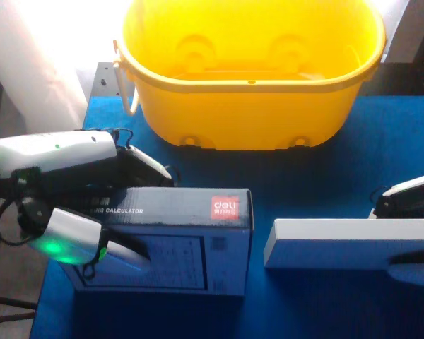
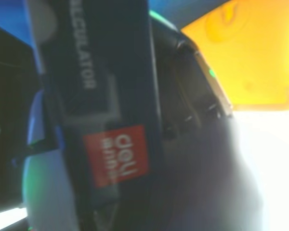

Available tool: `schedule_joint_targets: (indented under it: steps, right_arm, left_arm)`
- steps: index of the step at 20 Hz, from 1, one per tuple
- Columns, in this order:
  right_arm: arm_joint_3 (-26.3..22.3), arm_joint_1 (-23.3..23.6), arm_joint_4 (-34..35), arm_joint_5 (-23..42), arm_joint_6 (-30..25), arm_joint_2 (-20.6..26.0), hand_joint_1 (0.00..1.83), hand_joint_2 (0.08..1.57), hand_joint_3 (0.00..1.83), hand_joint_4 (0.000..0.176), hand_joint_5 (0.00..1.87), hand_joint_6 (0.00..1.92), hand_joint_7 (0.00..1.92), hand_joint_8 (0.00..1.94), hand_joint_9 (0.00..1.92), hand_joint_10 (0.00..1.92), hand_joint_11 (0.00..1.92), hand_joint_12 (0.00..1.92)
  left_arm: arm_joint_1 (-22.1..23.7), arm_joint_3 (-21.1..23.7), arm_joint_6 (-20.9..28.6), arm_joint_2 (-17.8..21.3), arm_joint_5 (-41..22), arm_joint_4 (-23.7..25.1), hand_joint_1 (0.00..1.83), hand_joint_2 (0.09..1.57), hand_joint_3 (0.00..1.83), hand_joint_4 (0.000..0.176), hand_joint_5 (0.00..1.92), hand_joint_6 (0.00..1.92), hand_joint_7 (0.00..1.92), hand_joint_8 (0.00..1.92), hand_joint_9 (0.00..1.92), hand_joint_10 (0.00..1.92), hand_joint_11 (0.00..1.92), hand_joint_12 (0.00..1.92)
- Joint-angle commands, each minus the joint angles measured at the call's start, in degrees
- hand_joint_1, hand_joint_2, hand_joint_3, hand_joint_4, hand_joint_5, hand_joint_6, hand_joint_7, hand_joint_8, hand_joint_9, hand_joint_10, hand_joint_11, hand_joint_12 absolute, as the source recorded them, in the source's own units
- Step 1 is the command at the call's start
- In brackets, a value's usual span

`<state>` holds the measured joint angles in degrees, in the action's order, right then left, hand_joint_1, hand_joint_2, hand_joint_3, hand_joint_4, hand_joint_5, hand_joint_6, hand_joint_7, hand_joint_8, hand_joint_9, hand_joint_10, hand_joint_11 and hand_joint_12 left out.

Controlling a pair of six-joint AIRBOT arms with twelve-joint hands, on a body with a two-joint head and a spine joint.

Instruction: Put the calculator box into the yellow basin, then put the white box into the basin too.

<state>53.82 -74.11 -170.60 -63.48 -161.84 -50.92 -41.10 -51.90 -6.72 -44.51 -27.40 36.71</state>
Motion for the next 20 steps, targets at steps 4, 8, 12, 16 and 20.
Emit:
schedule_joint_targets:
  steps: [4, 8, 12, 16, 20]
  right_arm:
    - [-0.1, 0.5, -2.0, -10.8, -3.5, 0.0, 1.36, 1.15, 0.0, 0.0, 0.89, 1.16, 0.92, 1.07, 0.79, 1.33, 0.6, 1.53]
    - [-2.3, 0.3, -2.0, -16.6, -4.3, 1.5, 1.23, 1.14, 0.0, 0.0, 0.9, 1.08, 0.95, 1.12, 0.87, 1.2, 0.75, 1.51]
    - [-4.0, -1.0, -2.0, -22.2, -4.2, 3.8, 1.38, 1.1, 0.0, 0.0, 0.93, 0.98, 1.01, 0.94, 0.94, 1.2, 0.78, 1.35]
    - [-3.7, -1.3, -2.0, -22.2, -3.7, 3.7, 1.38, 1.12, 0.0, 0.0, 0.9, 0.93, 1.0, 1.03, 0.91, 1.27, 0.81, 1.47]
    - [-3.6, -0.7, -2.0, -22.2, -3.7, 3.1, 1.38, 1.11, 0.0, 0.0, 0.91, 1.08, 1.03, 0.9, 0.9, 1.21, 0.68, 1.39]
  left_arm:
    - [-2.2, -0.1, -5.6, 0.9, -10.7, -12.0, 1.36, 1.17, 0.0, 0.0, 0.77, 1.09, 0.87, 1.23, 0.86, 1.4, 0.75, 1.51]
    - [-2.6, 0.3, -7.5, 3.1, -21.0, -18.3, 1.36, 1.16, 0.0, 0.0, 0.8, 1.17, 0.88, 1.13, 0.89, 1.28, 0.75, 1.38]
    - [-1.4, 0.9, -15.3, 4.7, -29.4, -24.7, 1.27, 1.16, 0.0, 0.0, 0.8, 1.05, 0.97, 1.19, 1.01, 1.19, 0.92, 1.43]
    - [6.9, -1.2, -19.5, 2.7, -34.1, -25.8, 1.36, 1.18, 0.0, 0.0, 0.66, 1.23, 0.92, 1.11, 0.86, 1.29, 0.85, 1.17]
    - [14.0, -5.9, -20.7, -1.8, -35.1, -26.1, 1.36, 1.15, 0.0, 0.0, 0.76, 1.14, 0.94, 1.09, 0.9, 1.25, 0.85, 1.16]
